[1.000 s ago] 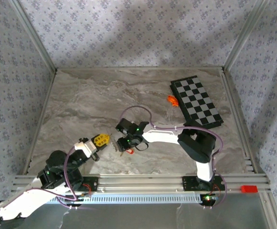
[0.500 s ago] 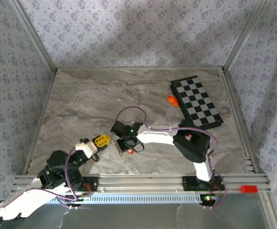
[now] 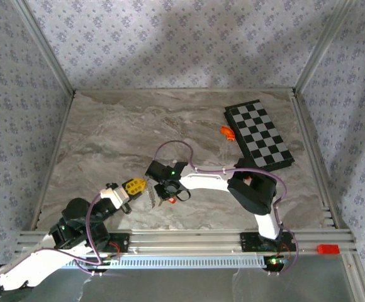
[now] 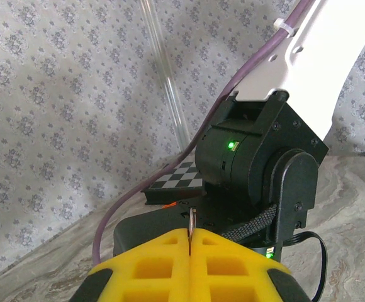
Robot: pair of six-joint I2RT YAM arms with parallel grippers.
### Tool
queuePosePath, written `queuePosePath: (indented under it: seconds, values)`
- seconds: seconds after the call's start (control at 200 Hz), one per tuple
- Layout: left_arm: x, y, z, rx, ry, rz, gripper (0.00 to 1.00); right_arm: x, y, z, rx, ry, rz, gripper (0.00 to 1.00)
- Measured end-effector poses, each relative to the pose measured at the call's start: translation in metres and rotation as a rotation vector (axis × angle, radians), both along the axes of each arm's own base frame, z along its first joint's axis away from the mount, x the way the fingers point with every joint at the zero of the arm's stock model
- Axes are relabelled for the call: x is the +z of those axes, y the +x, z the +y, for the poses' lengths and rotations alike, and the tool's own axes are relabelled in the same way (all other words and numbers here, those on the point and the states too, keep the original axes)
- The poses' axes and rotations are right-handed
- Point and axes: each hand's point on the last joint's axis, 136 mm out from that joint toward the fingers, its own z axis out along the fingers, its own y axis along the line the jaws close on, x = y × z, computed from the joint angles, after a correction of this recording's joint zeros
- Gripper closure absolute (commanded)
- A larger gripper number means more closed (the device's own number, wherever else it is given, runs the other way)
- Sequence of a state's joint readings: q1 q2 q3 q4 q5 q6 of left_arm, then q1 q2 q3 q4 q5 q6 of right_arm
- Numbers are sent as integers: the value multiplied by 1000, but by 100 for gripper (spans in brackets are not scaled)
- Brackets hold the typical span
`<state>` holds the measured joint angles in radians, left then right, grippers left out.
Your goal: Put the keys on the keyring
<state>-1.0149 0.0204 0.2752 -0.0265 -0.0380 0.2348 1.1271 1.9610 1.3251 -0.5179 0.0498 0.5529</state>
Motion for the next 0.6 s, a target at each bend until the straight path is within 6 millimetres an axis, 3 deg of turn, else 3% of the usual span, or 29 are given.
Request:
queuePosePath:
  seconds: [0.265,0.6]
  values:
    - [0,0,0,0,0,0,100,-1,-4,5,23,-14,-4,76]
    - [0,-1,-1,-9,1,-1,100,-3,-5,0,22,-38,0,74]
